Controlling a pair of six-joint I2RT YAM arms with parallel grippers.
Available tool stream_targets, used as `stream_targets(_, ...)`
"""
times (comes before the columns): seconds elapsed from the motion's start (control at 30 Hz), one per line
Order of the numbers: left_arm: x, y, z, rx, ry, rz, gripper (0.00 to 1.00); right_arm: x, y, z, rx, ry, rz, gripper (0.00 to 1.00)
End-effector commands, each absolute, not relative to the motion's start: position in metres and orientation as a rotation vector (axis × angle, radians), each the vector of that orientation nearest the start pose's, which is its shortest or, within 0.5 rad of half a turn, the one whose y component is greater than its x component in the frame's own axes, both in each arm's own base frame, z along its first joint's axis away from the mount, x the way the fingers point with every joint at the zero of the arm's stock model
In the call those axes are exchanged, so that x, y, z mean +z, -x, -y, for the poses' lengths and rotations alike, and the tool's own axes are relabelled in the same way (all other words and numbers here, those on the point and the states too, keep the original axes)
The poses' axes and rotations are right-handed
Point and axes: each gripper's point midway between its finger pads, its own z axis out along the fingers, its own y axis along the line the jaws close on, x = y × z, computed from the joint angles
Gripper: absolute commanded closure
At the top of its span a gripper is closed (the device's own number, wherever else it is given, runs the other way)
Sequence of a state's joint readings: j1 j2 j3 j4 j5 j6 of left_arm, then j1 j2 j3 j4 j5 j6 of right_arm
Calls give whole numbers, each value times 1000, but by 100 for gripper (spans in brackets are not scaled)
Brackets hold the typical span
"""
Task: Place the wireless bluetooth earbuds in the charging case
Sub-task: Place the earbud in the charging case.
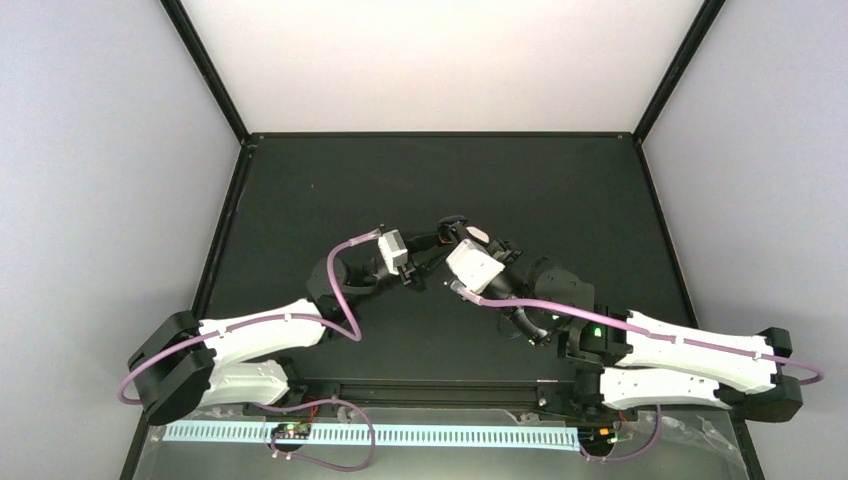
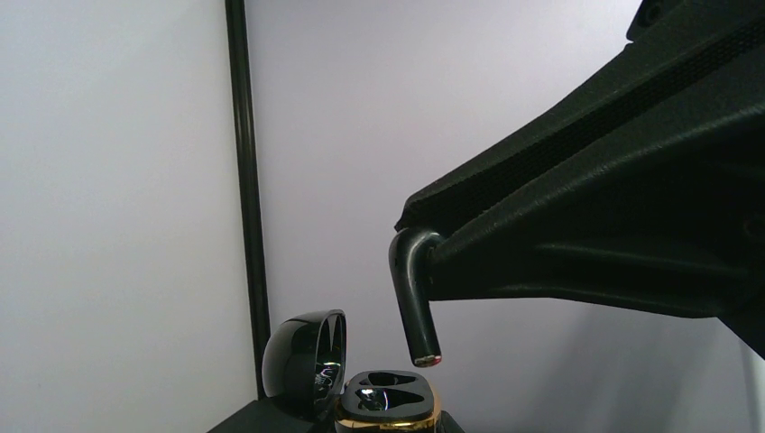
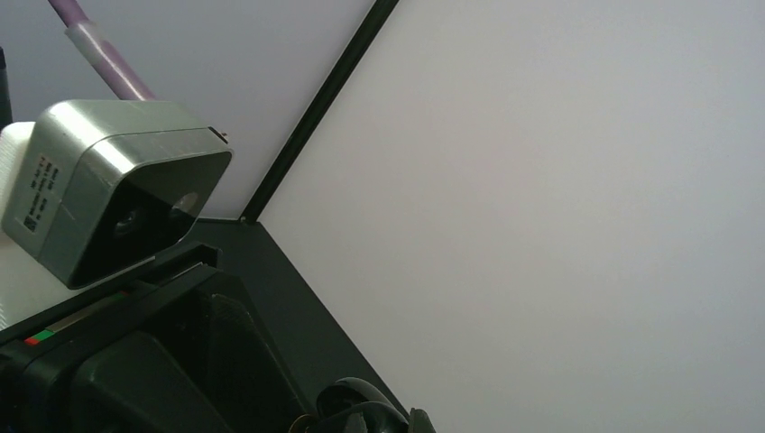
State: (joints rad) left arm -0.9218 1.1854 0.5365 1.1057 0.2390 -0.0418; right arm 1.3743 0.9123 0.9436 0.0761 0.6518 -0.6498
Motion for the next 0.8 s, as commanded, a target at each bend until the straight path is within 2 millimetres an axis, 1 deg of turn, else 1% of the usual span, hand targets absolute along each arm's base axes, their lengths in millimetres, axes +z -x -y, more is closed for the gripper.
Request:
stream_targets(0.0,393,-190,312,-1014,-641,-899,98,420,-163,-284,119,860,-1178,99)
stream_targets(0.23,392,-194,312,-1014,-636,-936,99,414,-172,-284,40,847,-1197,99)
stream_targets(0.53,384,-205,310,-1019,-580,-1031,98,419,-180,-274,-37,781,-1198,99)
stream_targets(0.77,383,-206,309,-1026,-568,-1054,99,415,-181,-280,-49,792,-1198,99)
